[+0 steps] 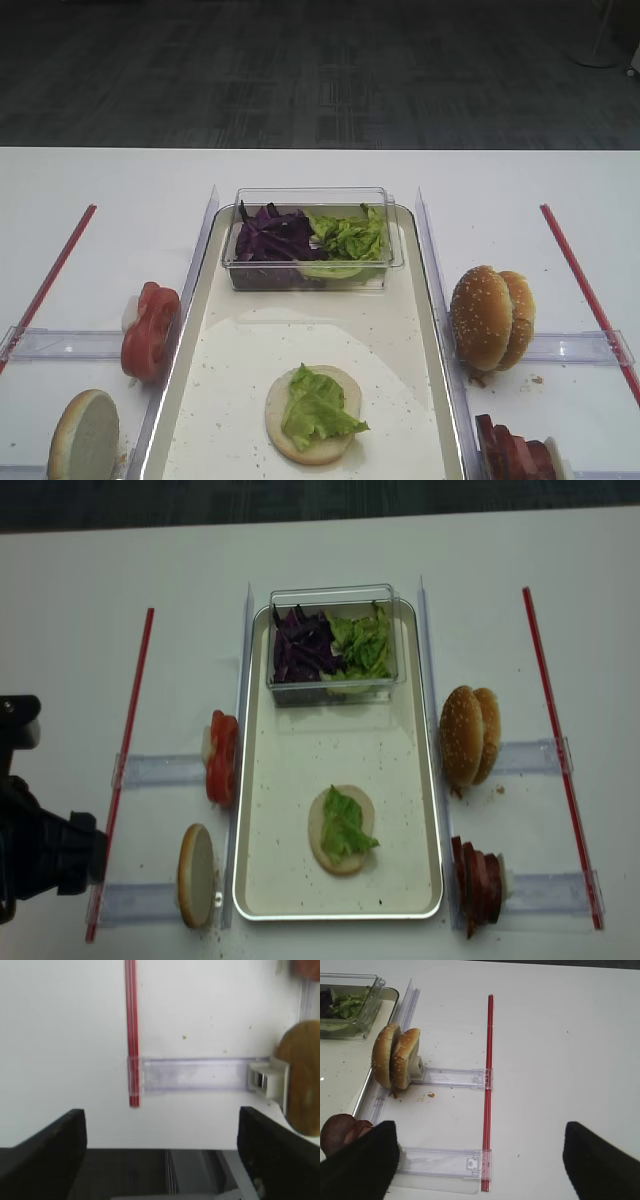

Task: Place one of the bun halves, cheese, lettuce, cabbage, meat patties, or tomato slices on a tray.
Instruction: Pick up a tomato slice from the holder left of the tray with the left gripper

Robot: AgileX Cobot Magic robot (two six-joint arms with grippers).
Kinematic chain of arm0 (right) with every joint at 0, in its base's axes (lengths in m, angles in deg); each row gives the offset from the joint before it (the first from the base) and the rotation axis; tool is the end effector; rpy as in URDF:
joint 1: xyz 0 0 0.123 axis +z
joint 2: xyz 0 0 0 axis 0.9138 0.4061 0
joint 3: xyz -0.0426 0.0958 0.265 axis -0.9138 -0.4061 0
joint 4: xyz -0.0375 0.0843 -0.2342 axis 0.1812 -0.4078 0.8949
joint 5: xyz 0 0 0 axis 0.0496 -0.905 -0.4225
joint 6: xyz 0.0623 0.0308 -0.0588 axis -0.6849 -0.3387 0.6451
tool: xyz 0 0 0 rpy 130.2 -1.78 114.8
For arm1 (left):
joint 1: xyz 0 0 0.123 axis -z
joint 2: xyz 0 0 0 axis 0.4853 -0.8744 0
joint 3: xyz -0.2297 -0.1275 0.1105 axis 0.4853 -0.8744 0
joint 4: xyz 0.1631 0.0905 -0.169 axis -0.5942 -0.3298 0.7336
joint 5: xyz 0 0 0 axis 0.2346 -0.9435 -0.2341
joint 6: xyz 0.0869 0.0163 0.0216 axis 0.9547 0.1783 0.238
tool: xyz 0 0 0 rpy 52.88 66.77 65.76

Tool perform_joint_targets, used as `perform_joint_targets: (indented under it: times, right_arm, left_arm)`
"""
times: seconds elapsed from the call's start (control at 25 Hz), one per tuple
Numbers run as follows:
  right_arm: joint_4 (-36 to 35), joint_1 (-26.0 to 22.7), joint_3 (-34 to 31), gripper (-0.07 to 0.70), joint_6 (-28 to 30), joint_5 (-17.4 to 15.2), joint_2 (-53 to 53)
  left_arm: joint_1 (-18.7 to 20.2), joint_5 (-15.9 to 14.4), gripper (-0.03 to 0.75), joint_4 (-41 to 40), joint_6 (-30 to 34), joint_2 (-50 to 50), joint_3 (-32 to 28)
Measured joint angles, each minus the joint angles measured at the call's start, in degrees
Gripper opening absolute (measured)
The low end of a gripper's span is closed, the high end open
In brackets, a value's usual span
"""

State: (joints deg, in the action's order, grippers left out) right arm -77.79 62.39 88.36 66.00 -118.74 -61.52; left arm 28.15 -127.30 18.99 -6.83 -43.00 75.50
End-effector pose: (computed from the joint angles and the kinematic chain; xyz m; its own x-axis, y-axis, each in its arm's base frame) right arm -0.0078 0.0099 0.2662 -0.5174 -0.0442 -0.8546 -0.0654 0.9978 -0.0120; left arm 0.1489 0.0040 0.2514 -0.9802 -0.0391 -0.1942 -0.0425 0.9990 0.0132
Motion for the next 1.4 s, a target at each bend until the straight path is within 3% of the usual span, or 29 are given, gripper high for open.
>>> perform_joint_targets:
  times: [0.12, 0.36, 0.8, 1.2, 1.4]
  right_arm:
    - [0.0, 0.0, 0.0, 0.676, 0.0, 0.0, 0.0]
    - [0.0, 0.0, 0.0, 0.676, 0.0, 0.0, 0.0]
    - [0.0, 0.0, 0.0, 0.676, 0.0, 0.0, 0.0]
    - [0.0, 0.0, 0.0, 0.676, 0.0, 0.0, 0.0]
    - [0.0, 0.0, 0.0, 0.676, 0.0, 0.0, 0.0]
  left_arm:
    - [0.0, 2.5, 0.564, 0.0, -0.1, -6.4, 3.7]
    - [0.0, 4.6, 0.564, -0.3, -0.1, -19.4, 12.3]
    - [0.0, 3.9, 0.564, -1.5, -0.1, -35.5, 25.4]
    - [0.1, 0.9, 0.564, -1.3, 0.1, -36.6, 28.5]
    - [4.0, 1.1, 0.564, -1.5, -0.5, -36.6, 28.5]
